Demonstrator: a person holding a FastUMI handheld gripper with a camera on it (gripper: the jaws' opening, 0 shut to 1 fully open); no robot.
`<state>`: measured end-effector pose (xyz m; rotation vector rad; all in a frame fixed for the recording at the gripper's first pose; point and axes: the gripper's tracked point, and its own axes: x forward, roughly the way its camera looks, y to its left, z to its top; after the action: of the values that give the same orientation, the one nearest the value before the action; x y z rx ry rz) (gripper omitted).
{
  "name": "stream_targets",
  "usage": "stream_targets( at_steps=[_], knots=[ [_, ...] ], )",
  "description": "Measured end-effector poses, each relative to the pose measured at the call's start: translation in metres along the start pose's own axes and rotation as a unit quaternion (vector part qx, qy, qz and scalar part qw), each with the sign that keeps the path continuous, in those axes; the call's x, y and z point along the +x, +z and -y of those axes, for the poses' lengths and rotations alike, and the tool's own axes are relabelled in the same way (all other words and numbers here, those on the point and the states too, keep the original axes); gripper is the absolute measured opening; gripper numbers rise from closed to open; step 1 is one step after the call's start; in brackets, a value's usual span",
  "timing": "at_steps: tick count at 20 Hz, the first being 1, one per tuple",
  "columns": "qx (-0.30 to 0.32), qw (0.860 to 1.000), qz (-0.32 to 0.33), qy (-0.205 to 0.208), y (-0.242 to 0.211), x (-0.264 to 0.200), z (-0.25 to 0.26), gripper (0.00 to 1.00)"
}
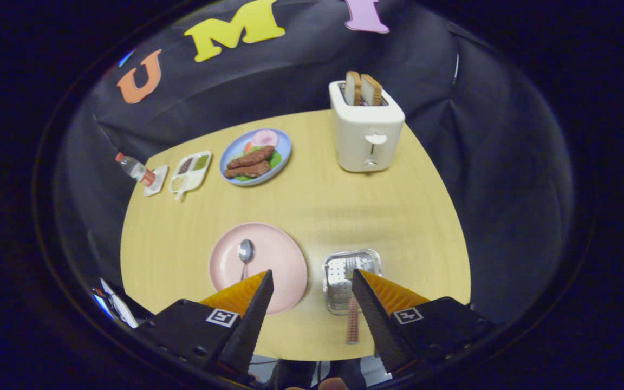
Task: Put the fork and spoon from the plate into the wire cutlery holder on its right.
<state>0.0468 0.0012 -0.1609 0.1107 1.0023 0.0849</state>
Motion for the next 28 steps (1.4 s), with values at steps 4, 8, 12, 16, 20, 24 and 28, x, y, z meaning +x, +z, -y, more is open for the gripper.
stream_targets(
  at_steps=[4,8,12,16,20,24,28],
  knots=[
    [-0.046,0.996,0.071,0.016,-0.027,0.001,-0.054,0.89],
    [-0.053,0.994,0.098,0.009,-0.066,0.033,-0.088,0.89],
    [-0.054,0.994,0.098,0.001,-0.097,0.070,-0.103,0.89],
    [-0.050,0.996,0.079,-0.008,-0.109,0.101,-0.106,0.89],
    [-0.045,0.997,0.063,-0.014,-0.107,0.119,-0.108,0.78],
    [-0.050,0.998,0.041,-0.021,-0.111,0.133,-0.106,0.56],
    [-0.056,0.997,0.035,-0.031,-0.109,0.138,-0.103,0.34]
  ],
)
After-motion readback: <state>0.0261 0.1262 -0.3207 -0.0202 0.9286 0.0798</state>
